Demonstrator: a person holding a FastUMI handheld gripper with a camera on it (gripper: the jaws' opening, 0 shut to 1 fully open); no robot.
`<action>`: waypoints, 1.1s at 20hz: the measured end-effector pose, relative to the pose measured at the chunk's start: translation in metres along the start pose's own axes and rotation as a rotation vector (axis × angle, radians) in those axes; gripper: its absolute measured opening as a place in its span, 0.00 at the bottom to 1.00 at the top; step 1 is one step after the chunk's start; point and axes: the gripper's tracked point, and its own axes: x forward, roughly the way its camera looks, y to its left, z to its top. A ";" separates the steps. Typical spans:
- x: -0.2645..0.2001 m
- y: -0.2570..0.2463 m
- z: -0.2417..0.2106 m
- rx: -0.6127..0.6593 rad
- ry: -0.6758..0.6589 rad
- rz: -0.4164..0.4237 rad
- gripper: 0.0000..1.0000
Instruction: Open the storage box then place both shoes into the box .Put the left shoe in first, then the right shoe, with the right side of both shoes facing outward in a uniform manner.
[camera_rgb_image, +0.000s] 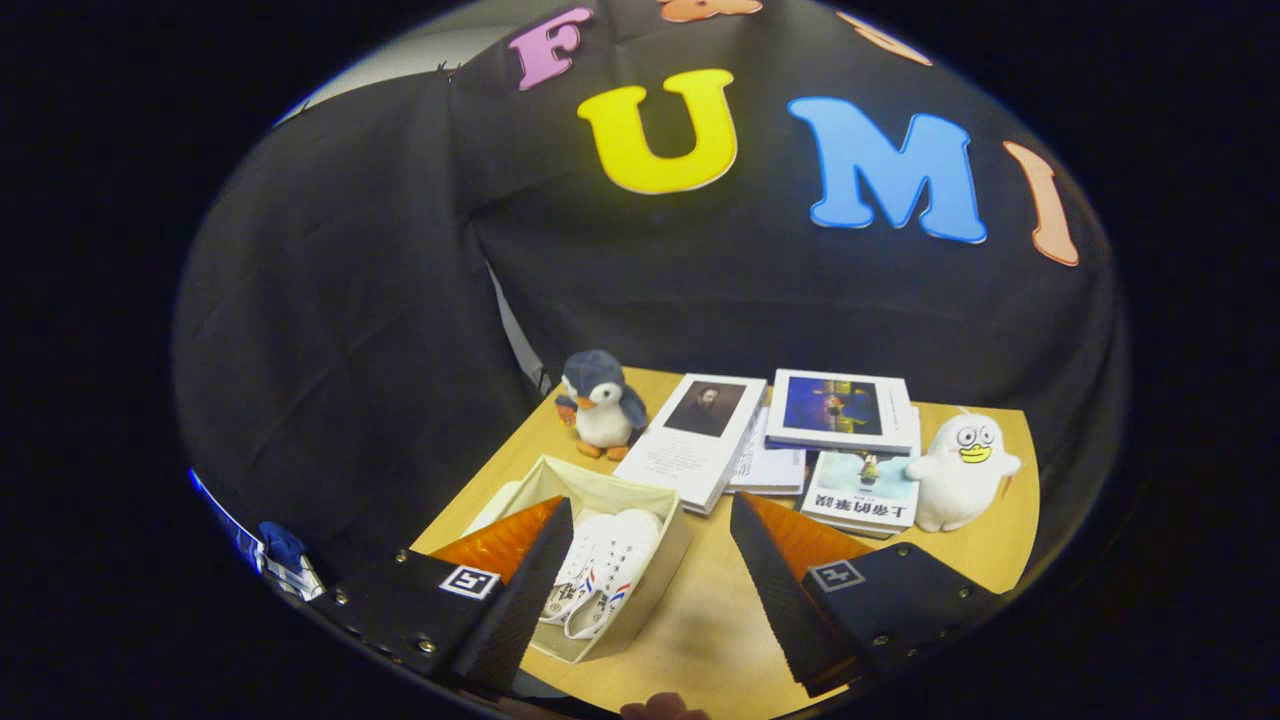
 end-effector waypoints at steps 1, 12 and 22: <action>-0.013 -0.005 0.007 -0.002 -0.043 -0.001 0.96; -0.172 -0.092 0.083 -0.003 -0.617 -0.306 0.96; -0.195 -0.121 0.063 -0.021 -0.662 -0.380 0.96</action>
